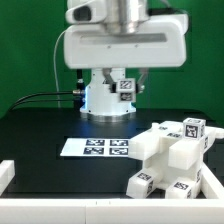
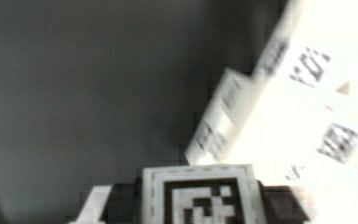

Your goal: Assemble chair

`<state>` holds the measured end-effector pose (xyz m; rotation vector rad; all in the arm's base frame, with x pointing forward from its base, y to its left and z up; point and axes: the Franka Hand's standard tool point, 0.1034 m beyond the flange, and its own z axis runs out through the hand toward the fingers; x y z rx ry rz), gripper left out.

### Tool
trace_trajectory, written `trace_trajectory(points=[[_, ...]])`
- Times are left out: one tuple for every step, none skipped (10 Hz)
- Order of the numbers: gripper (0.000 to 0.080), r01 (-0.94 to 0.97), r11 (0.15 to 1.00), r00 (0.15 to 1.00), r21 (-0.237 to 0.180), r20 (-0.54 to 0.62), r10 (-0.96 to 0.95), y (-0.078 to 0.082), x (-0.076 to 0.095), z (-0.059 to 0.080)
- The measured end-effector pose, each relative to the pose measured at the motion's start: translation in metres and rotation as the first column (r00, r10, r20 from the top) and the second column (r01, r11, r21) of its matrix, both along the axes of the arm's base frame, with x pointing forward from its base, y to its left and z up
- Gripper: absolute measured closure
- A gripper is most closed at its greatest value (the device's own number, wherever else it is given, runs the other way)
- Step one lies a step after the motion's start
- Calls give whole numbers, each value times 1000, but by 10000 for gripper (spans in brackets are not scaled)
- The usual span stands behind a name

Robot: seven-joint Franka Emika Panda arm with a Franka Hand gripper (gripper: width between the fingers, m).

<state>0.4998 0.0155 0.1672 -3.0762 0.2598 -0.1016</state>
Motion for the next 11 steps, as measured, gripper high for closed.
trace_trajectory(points=[[518, 9, 1000, 1000, -2, 11, -9, -4, -7, -5], [518, 19, 1000, 996, -11, 88, -18, -4, 1, -4], [518, 20, 1000, 989, -18, 144, -17, -4, 2, -5], [518, 31, 999, 972, -28, 235, -24, -1, 3, -6], [518, 47, 998, 948, -32, 316, -34, 9, 8, -9], [518, 44, 998, 925, -38, 379, -26, 22, 16, -13], [518, 55, 998, 890, -43, 456, -29, 33, 22, -15], [518, 40, 997, 891, -72, 454, -3, 31, 18, -27], [518, 39, 997, 893, -71, 449, -3, 31, 18, -26], [518, 38, 997, 893, -72, 449, -1, 31, 18, -27], [518, 36, 997, 895, -74, 447, 1, 31, 17, -29]])
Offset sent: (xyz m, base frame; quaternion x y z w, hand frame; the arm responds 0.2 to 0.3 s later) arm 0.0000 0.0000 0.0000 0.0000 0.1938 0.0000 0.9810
